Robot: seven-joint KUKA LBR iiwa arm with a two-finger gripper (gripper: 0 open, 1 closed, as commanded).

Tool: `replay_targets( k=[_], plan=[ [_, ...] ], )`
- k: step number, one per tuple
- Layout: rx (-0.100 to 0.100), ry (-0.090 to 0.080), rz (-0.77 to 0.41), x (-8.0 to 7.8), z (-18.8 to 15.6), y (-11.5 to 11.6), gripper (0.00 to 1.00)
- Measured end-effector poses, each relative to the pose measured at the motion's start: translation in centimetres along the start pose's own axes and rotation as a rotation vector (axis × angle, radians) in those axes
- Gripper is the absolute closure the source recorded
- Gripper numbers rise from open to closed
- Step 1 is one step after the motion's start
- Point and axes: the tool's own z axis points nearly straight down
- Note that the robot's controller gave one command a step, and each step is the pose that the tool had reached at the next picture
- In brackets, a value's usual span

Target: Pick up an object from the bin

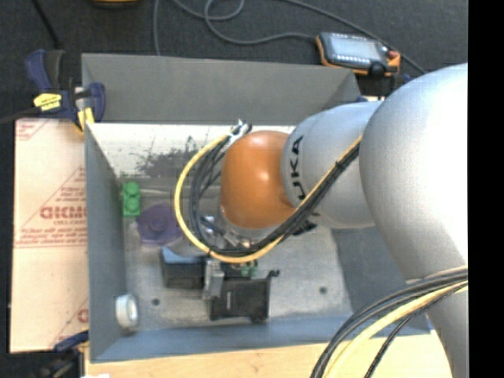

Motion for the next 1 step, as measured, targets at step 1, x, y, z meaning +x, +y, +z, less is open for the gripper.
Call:
replay_targets(
  k=[1],
  plan=[
    [0.001, 0.008, 0.149, -4.09, -1.27, 0.66, 1.00]
  ],
)
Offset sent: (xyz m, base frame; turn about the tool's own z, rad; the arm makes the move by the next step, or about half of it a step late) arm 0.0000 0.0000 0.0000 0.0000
